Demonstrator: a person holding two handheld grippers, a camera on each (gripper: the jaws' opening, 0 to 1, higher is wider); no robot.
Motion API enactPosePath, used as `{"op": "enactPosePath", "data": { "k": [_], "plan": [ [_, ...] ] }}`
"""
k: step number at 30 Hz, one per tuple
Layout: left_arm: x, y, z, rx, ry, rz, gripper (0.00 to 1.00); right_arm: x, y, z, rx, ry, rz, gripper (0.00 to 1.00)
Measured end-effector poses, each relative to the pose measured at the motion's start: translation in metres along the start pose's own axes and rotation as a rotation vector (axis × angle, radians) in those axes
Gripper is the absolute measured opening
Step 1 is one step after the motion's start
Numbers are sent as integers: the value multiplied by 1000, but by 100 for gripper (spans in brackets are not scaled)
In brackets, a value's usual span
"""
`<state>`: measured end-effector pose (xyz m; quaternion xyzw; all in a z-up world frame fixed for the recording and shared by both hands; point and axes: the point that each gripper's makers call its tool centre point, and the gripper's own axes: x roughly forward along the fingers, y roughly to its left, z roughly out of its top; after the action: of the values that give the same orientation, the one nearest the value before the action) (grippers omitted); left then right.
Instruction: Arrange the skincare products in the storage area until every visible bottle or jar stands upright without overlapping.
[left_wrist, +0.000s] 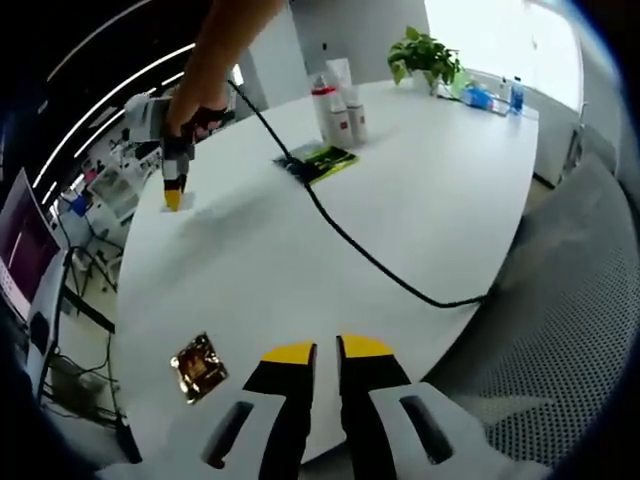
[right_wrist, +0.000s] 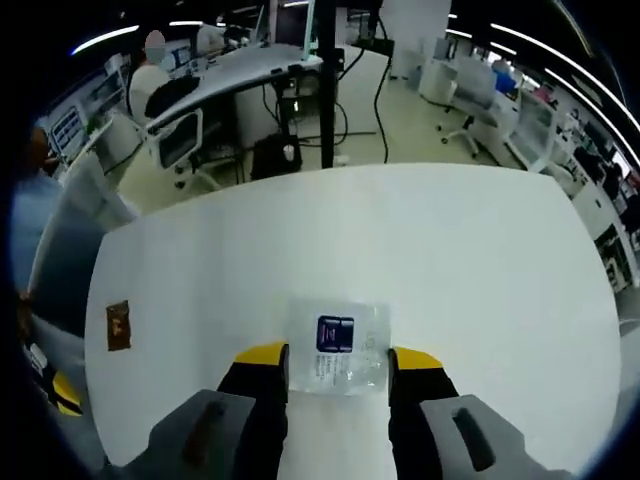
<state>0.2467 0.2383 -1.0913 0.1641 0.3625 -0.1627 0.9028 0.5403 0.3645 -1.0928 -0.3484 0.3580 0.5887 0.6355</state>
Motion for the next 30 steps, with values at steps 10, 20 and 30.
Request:
{"op": "enactPosePath", "data": {
  "k": [10,20,30],
  "plan": [
    [-3,-1,7,-12,-31,2,6,-59,83,-69,108,-28,25,36],
    [-3,-5,8,-7,-36,-17,6,-89,132,-126,135,-17,16,36],
    [-6,1,15,-108,-92,-22,4,-95,175,-169,137,13,9,36]
  ]
}}
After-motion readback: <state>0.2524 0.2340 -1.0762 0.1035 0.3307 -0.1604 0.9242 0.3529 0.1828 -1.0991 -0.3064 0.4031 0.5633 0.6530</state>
